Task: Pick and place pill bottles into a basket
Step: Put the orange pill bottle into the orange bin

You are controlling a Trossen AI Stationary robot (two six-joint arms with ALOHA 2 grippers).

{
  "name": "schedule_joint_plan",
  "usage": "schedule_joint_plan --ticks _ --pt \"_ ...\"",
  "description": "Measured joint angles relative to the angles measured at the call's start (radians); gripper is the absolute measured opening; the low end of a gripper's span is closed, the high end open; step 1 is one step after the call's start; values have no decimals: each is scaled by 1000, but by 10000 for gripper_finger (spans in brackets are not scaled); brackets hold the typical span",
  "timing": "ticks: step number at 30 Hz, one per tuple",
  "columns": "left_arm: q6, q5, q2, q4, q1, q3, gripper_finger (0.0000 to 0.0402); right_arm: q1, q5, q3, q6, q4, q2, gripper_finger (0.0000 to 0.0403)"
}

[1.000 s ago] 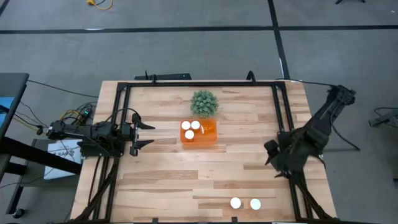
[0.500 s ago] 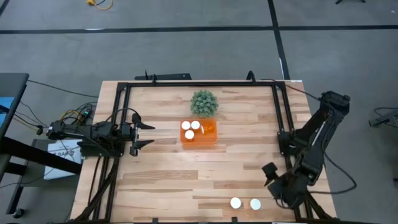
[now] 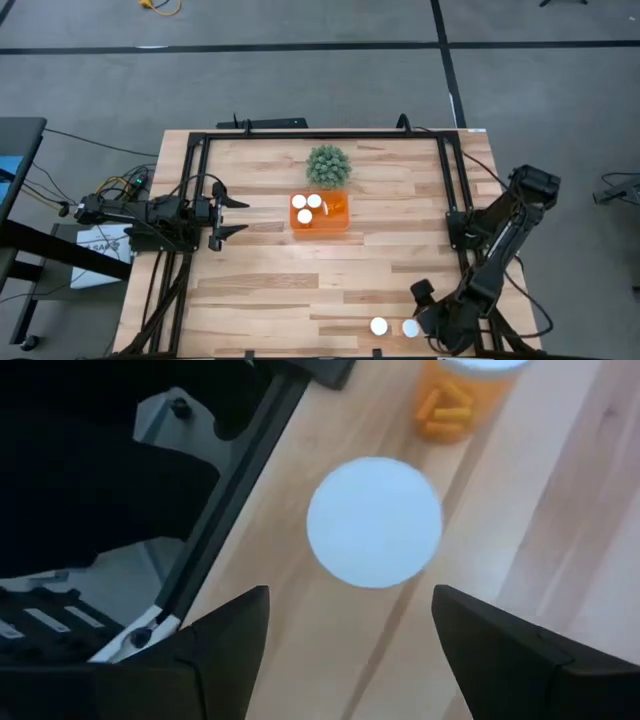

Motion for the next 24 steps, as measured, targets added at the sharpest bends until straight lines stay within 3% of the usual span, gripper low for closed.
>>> schedule_joint_plan --ticks 11,24 --pt "0 0 0 0 0 0 261 -31 4 0 -19 112 77 276" --pt "0 2 0 0 0 0 261 -48 52 0 -47 145 79 276"
